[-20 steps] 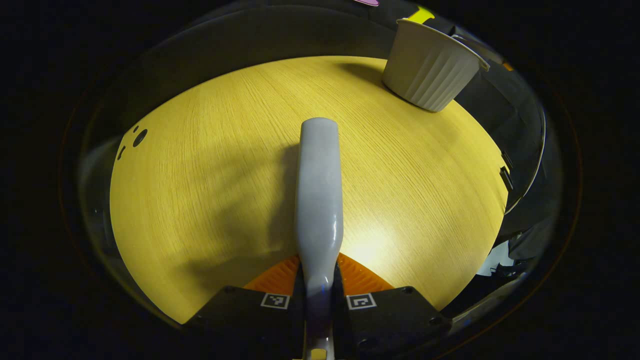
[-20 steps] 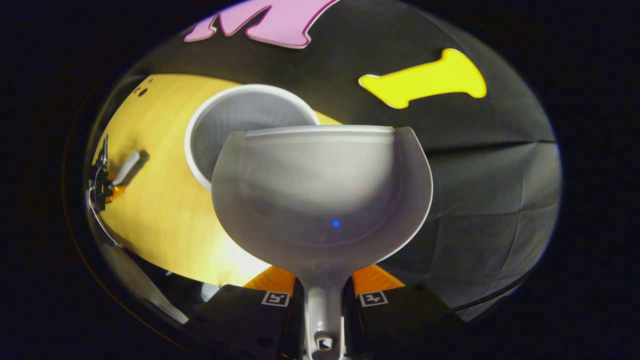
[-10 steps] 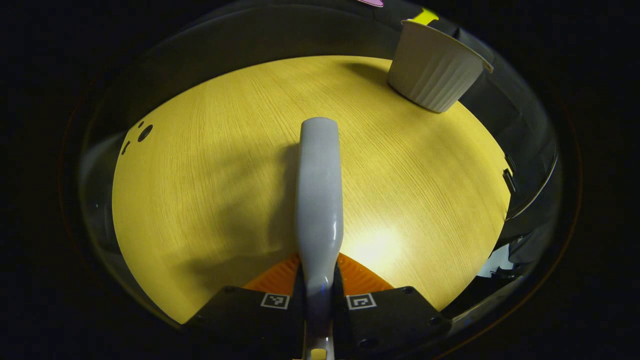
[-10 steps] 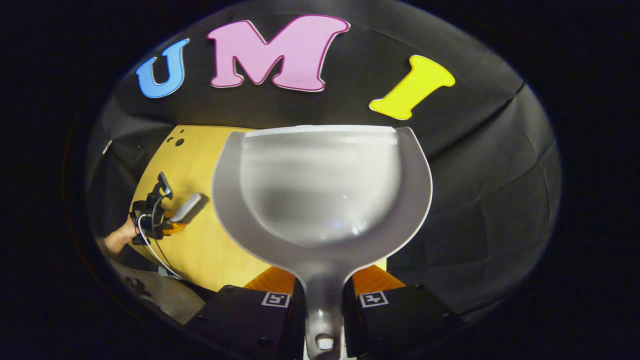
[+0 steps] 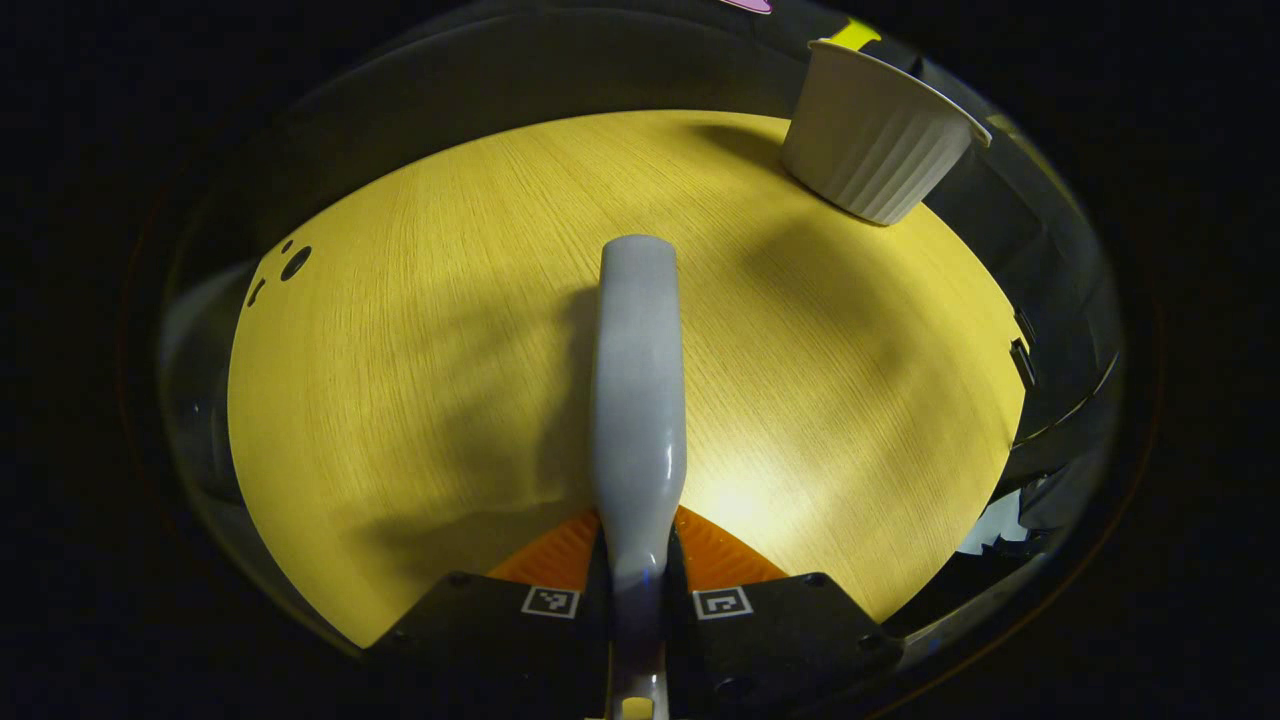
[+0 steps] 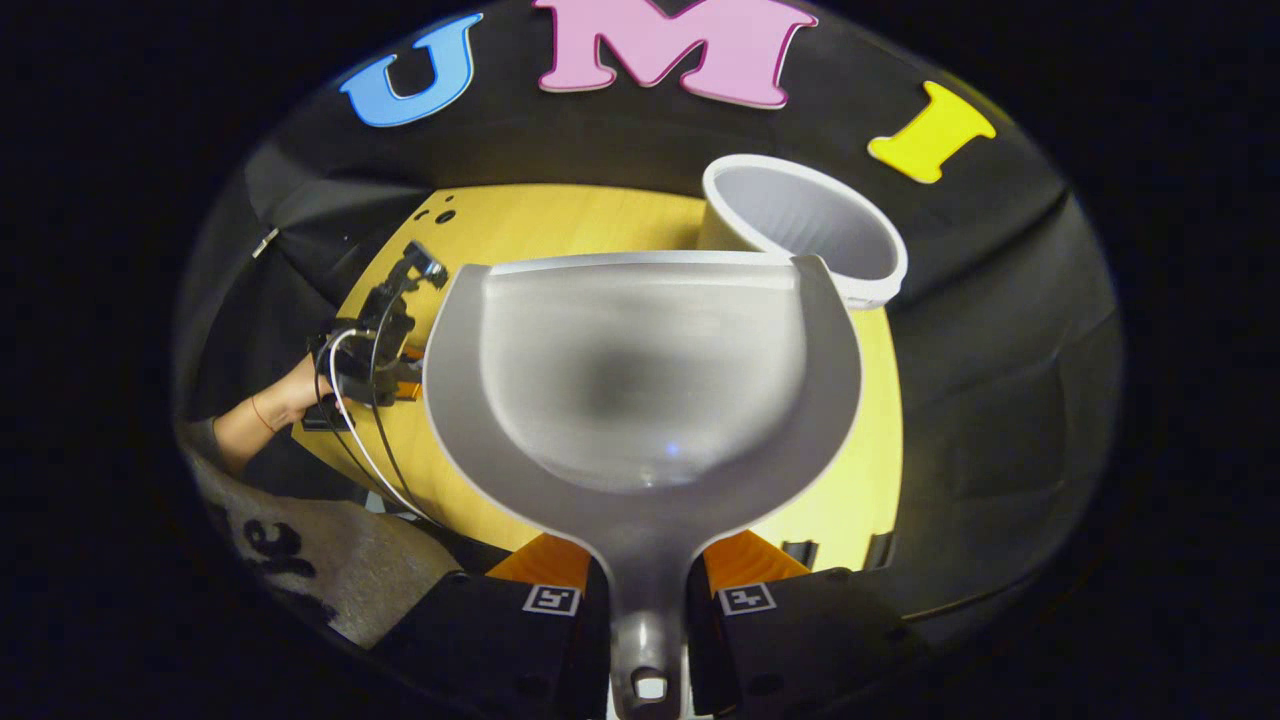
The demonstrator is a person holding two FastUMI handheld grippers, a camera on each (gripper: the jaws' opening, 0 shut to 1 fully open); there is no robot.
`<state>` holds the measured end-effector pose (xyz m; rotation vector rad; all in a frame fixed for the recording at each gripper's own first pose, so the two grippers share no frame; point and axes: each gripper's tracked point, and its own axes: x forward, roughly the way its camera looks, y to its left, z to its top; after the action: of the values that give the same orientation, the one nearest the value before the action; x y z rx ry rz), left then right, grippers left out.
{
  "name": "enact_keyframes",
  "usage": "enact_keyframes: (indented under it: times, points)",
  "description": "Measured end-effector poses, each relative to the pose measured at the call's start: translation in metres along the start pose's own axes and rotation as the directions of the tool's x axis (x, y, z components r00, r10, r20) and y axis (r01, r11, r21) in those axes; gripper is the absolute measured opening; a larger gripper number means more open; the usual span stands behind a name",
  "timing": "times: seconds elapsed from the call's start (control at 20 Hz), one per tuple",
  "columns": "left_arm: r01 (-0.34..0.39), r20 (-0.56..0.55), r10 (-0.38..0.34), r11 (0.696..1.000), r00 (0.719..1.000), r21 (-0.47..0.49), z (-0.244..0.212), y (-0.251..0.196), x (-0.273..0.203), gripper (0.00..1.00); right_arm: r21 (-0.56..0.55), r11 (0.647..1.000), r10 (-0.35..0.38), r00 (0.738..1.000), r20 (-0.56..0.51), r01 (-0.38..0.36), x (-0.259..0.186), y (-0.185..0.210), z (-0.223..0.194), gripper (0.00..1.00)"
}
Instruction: Pick up the small broom and dustpan from the desktop, sweep the trash into the dustpan with the broom, and then empty the trash into the garbage bin.
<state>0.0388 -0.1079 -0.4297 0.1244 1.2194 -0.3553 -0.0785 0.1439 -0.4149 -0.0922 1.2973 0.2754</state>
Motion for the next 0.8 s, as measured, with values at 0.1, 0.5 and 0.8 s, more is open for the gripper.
enact_keyframes:
  times: [0.1,0.5,0.8]
  points:
    - [-0.006,-0.002,0.006,1.0,1.0,-0.006,0.0,0.0,0.0,0.27,0.004,1.0,0.02,1.0,-0.021,-0.019,0.026,0.017,-0.015,0.35]
    - [-0.07,-0.015,0.07,0.997,0.997,-0.04,-0.001,-0.004,0.0,0.27,-0.014,0.999,0.032,0.995,-0.093,-0.034,0.131,0.034,-0.034,0.35]
    - [-0.143,-0.04,0.14,0.986,0.989,-0.086,-0.003,-0.007,0.0,0.27,-0.012,0.997,0.071,0.992,-0.103,-0.073,0.189,0.037,-0.031,0.35]
